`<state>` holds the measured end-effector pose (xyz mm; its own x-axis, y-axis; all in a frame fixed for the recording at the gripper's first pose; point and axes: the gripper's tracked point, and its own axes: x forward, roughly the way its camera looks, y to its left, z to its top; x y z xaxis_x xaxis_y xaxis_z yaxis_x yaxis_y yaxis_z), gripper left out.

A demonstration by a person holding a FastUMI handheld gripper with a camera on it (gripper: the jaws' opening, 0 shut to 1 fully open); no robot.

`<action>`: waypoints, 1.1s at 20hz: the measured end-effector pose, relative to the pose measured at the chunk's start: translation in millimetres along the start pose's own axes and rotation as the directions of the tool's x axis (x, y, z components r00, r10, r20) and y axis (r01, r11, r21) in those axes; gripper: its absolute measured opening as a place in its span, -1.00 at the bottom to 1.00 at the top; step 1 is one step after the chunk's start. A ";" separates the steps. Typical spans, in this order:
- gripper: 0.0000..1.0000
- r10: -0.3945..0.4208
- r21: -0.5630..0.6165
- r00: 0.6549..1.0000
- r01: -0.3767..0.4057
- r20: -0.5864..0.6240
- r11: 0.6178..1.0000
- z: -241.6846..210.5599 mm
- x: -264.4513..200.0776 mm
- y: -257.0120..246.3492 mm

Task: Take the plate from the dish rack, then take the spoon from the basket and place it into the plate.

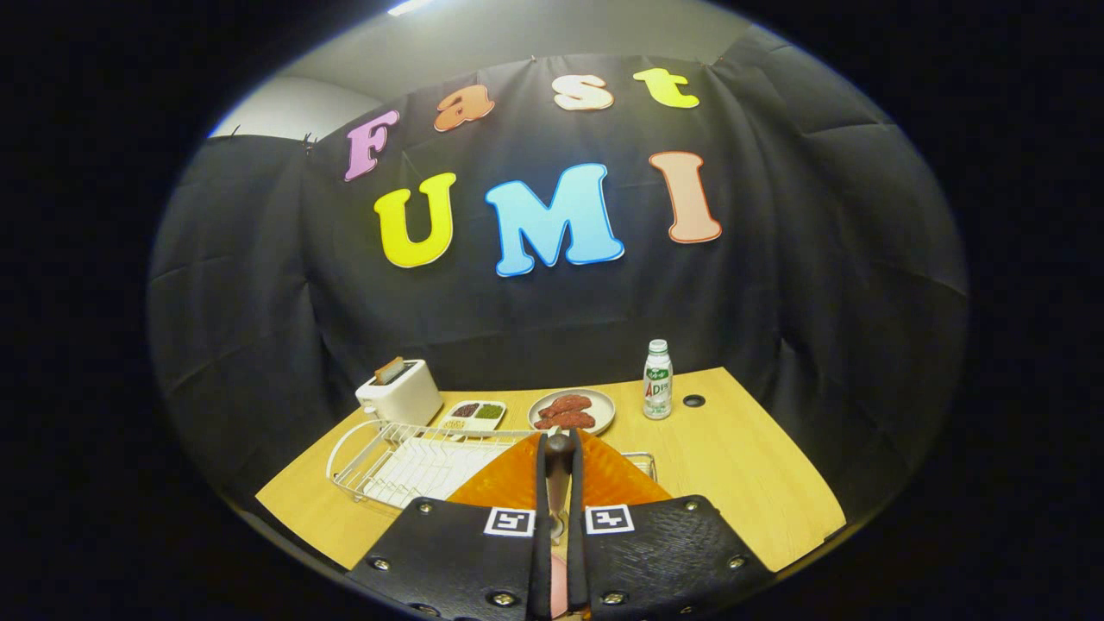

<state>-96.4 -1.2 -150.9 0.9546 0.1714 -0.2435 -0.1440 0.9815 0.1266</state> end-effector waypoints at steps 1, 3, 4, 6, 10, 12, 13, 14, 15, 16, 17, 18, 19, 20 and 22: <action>-0.85 0.008 0.004 1.000 -0.008 -0.017 1.000 -8.3 -1.8 6.7; -0.85 0.023 0.012 0.998 -0.023 -0.051 1.000 -25.6 -2.5 15.9; -0.85 0.032 0.015 0.997 -0.031 -0.066 0.999 -33.9 -2.4 20.4; -0.85 0.053 0.016 0.994 -0.052 -0.097 0.999 -50.5 -2.9 32.2; -0.85 0.091 0.033 0.986 -0.088 -0.142 0.996 -79.1 -0.5 50.0; -0.85 0.112 0.046 0.981 -0.106 -0.157 0.993 -90.3 0.7 58.8; -0.85 0.117 0.045 0.979 -0.111 -0.167 0.993 -97.4 1.3 61.5; -0.86 0.124 0.042 0.977 -0.118 -0.175 0.992 -103.1 2.6 64.8; -0.86 0.130 0.042 0.975 -0.125 -0.182 0.991 -108.7 2.9 68.5; -0.85 0.141 0.046 0.972 -0.134 -0.187 0.990 -113.0 3.9 72.5; -0.85 0.153 0.051 0.970 -0.146 -0.187 0.988 -116.7 4.7 77.2; -0.85 0.158 0.048 0.969 -0.152 -0.189 0.987 -120.5 6.3 79.1; -0.85 0.157 0.037 0.968 -0.152 -0.195 0.988 -126.0 7.8 79.5; -0.86 0.161 0.028 0.966 -0.159 -0.204 0.987 -132.2 9.3 80.3; -0.86 0.169 0.020 0.959 -0.169 -0.228 0.985 -145.0 10.1 81.2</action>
<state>-136.2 92.7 -282.6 0.8317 0.3497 -0.4313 -0.2977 0.9365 0.1853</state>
